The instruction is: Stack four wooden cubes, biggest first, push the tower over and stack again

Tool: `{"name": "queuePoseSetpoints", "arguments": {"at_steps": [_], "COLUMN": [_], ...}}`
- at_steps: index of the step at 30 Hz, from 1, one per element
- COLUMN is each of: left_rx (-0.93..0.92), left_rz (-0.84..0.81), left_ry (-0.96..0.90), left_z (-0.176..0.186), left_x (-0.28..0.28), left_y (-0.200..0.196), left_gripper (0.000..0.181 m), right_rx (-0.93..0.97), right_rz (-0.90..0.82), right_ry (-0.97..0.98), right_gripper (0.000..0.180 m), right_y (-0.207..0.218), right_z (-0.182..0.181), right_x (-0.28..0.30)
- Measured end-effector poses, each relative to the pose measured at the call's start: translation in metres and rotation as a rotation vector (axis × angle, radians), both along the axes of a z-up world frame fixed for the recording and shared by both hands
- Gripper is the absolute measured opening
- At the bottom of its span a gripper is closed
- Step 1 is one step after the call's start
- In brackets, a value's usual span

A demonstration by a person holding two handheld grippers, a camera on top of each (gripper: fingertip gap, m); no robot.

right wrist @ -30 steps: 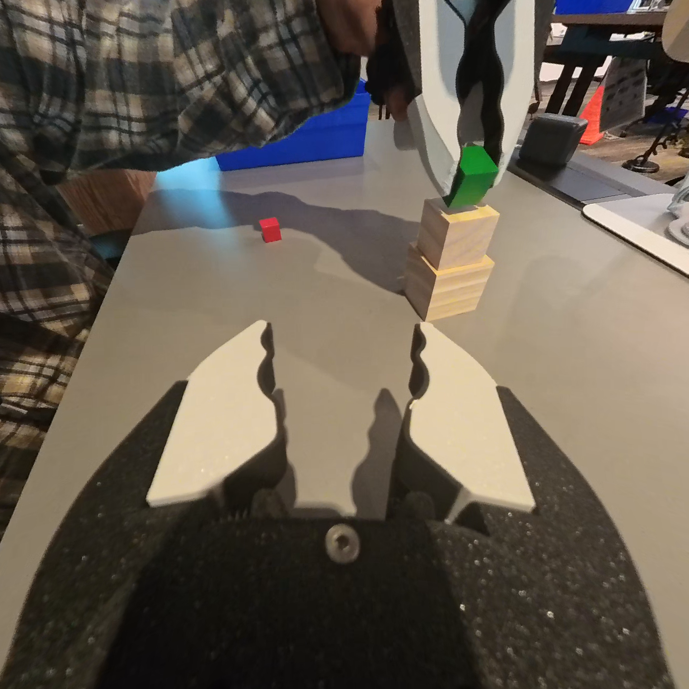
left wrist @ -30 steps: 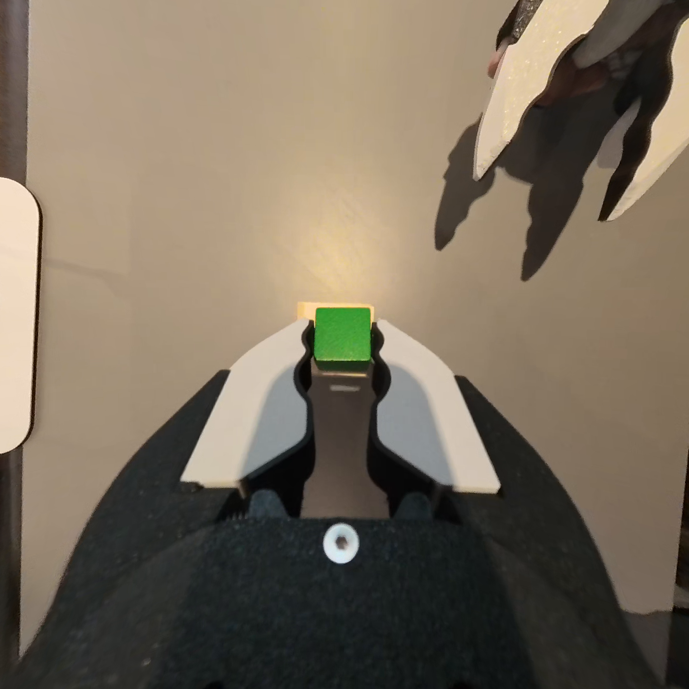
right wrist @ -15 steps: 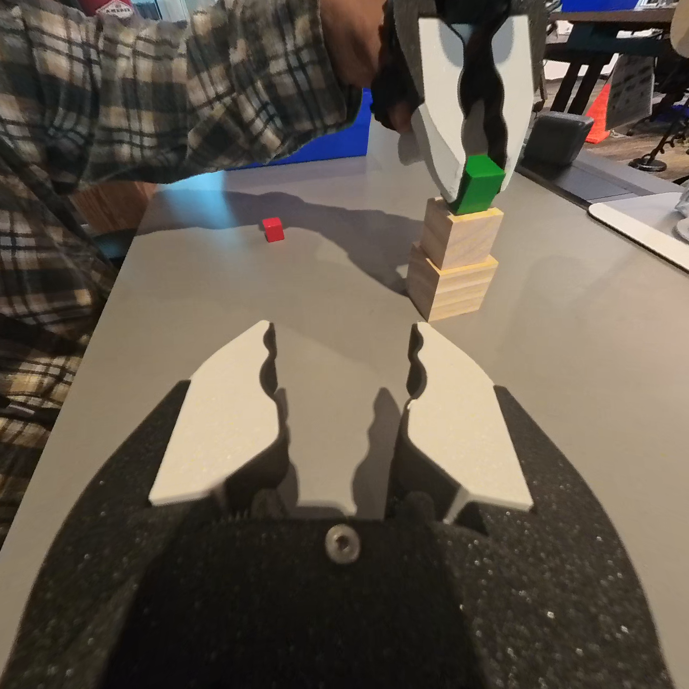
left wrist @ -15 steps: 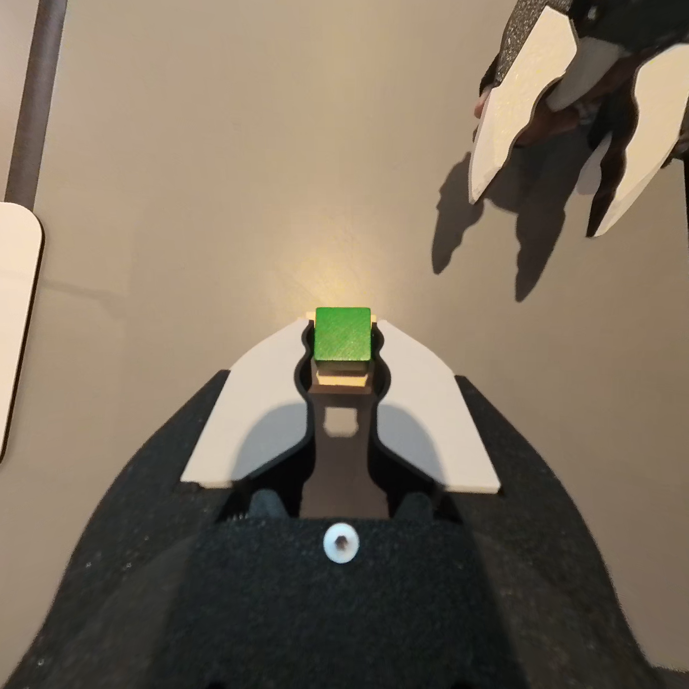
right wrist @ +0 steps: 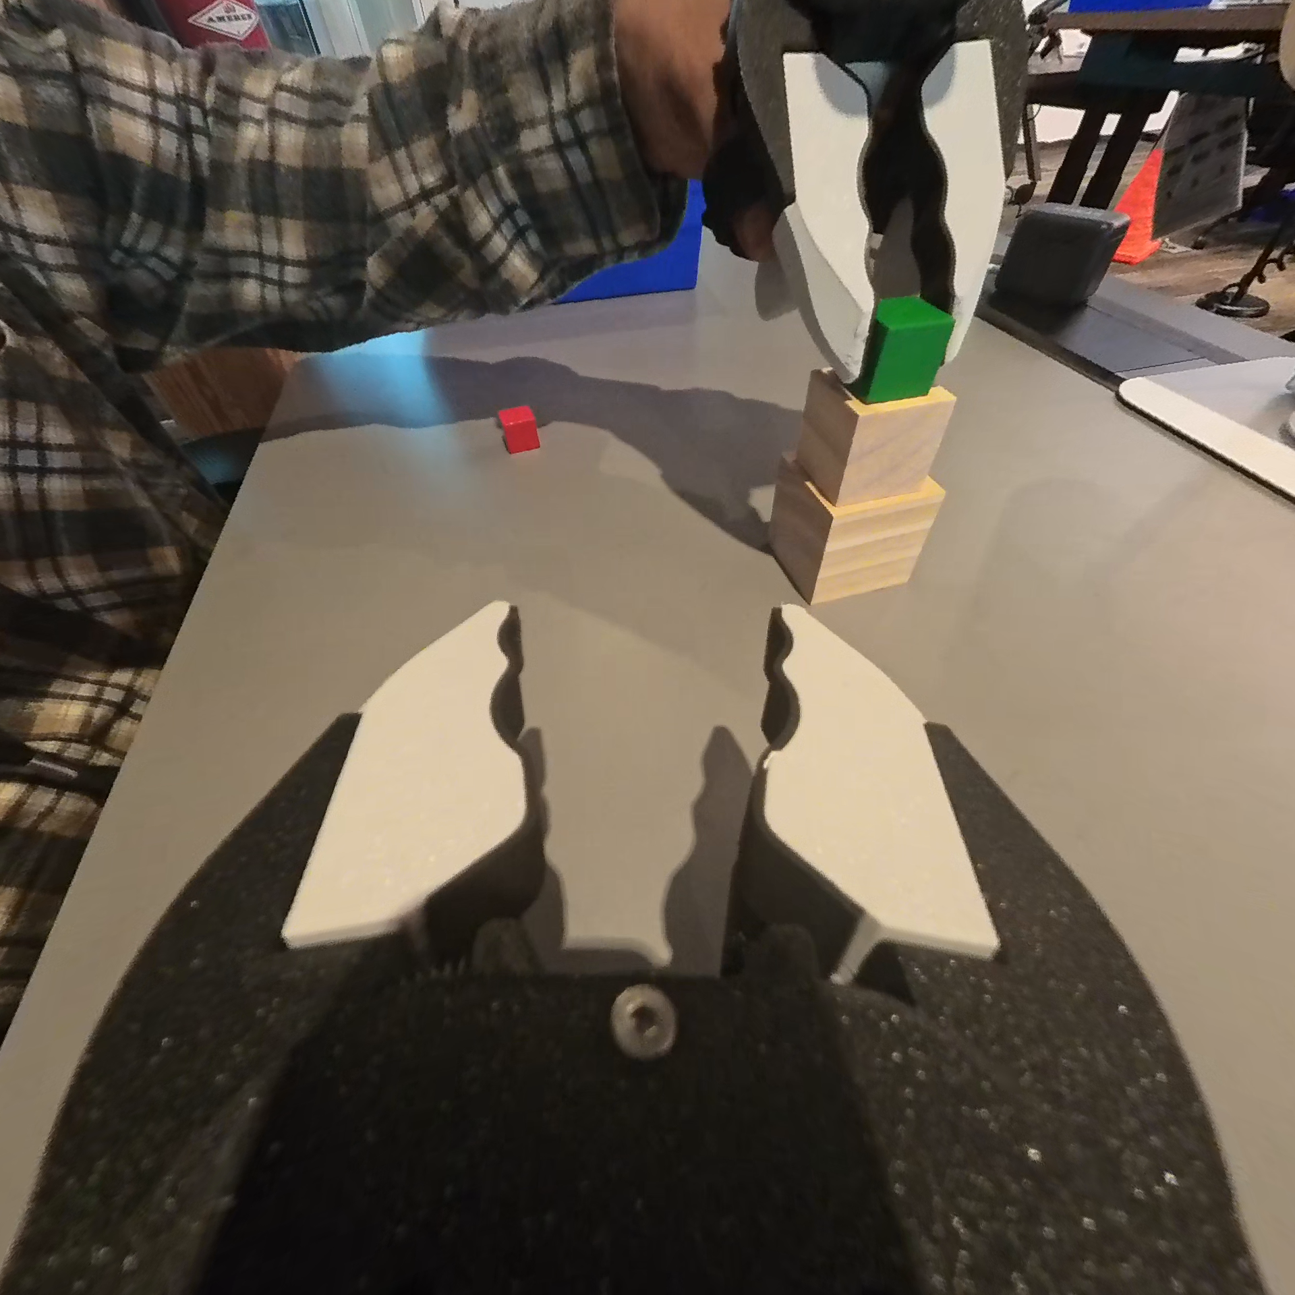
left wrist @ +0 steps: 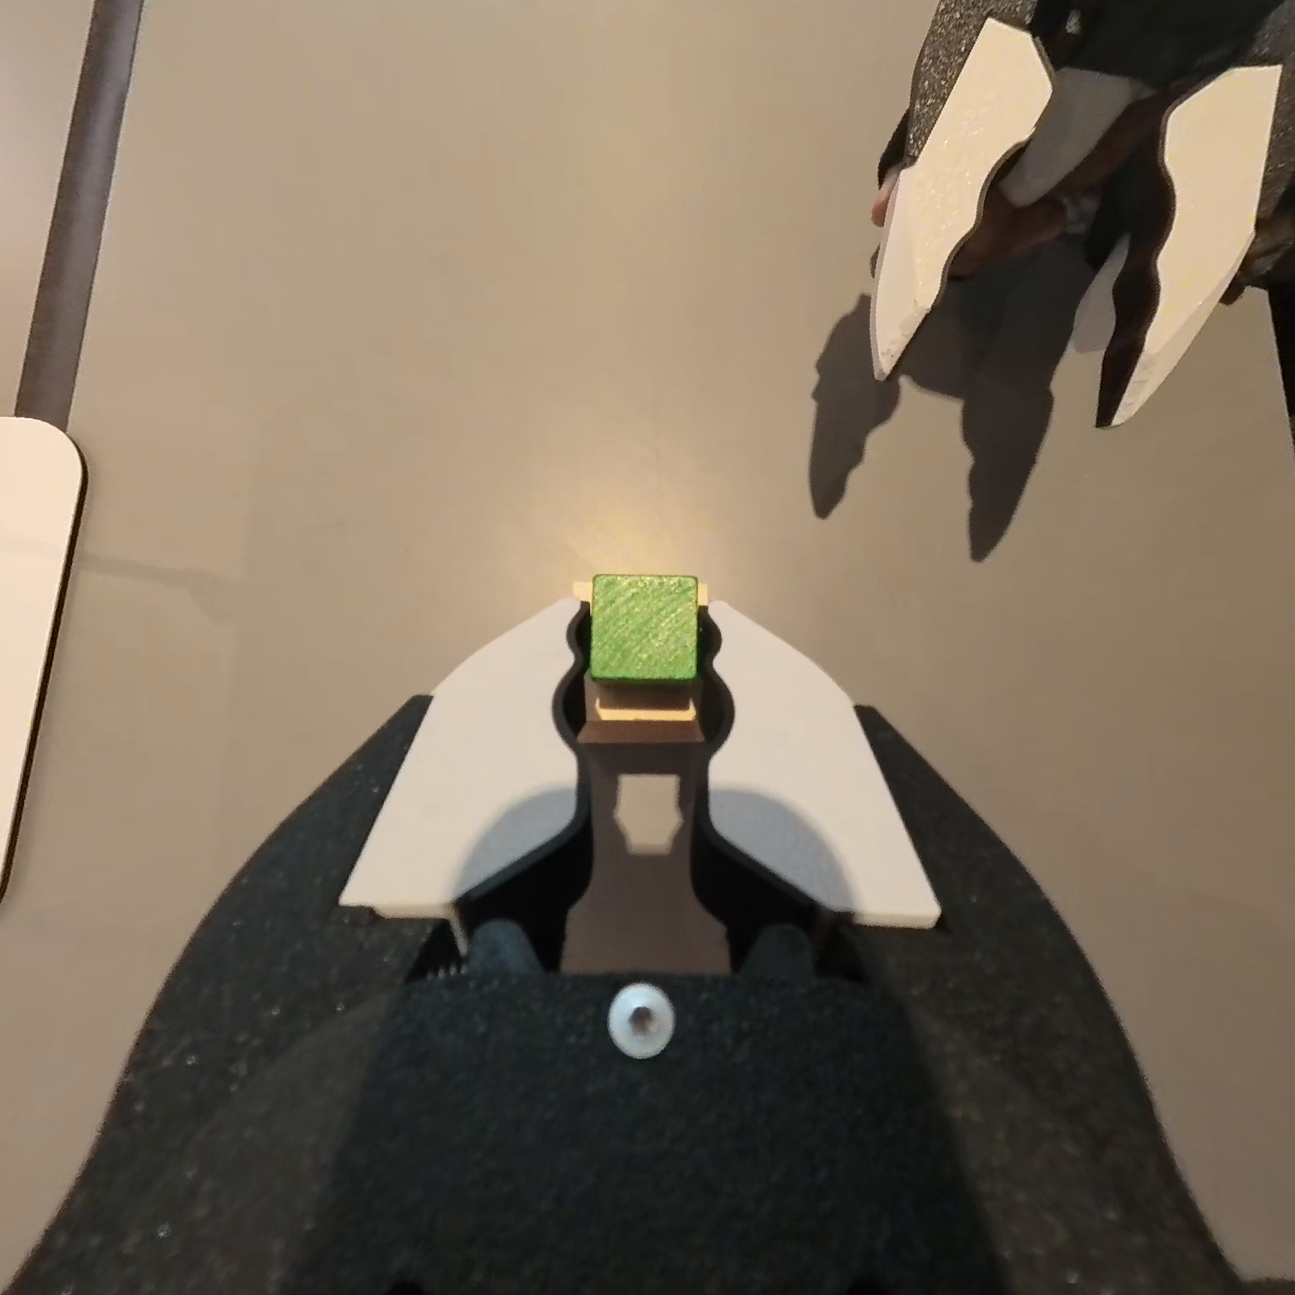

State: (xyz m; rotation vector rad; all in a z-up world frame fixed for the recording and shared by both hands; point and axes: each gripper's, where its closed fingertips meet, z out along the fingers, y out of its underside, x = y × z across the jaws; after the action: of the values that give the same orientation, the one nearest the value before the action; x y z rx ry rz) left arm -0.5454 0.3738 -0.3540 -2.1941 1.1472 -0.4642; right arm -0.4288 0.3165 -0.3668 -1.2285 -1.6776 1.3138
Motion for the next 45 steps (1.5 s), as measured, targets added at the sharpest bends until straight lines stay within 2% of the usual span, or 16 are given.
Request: {"name": "queuePoseSetpoints", "arguments": {"at_steps": [24, 29, 33, 36, 39, 42, 45], "left_rx": [-0.014, -0.002, 0.044, 0.124, 0.174, 0.186, 0.174], "left_rz": [0.005, 0.005, 0.031, 0.055, 0.103, 0.202, 0.267], "left_ry": [0.006, 0.001, 0.007, -0.024, -0.020, -0.020, -0.021], "left_z": [-0.001, 0.002, 0.017, 0.042, 0.051, 0.041, 0.013], "left_x": [0.000, 0.001, -0.010, -0.028, -0.056, -0.083, -0.093], "left_y": [-0.001, 0.000, -0.002, -0.019, -0.054, -0.098, -0.142], "left_gripper": [0.030, 0.040, 0.059, 0.066, 0.069, 0.069, 0.066], "right_rx": [-0.002, -0.002, 0.002, 0.001, -0.001, 0.000, 0.005], "right_rz": [0.003, -0.002, -0.012, -0.016, -0.017, -0.013, -0.003], "right_ry": [-0.003, 0.002, 0.009, 0.025, 0.027, 0.022, 0.015], "right_gripper": [0.066, 0.069, 0.072, 0.073, 0.073, 0.075, 0.075], "right_y": [-0.001, 0.000, 0.002, 0.004, 0.005, 0.004, 0.003], "right_z": [-0.001, -0.001, 0.000, 0.003, 0.002, 0.001, -0.001], "right_x": [-0.001, -0.001, -0.001, 0.000, 0.001, -0.001, -0.002]}}
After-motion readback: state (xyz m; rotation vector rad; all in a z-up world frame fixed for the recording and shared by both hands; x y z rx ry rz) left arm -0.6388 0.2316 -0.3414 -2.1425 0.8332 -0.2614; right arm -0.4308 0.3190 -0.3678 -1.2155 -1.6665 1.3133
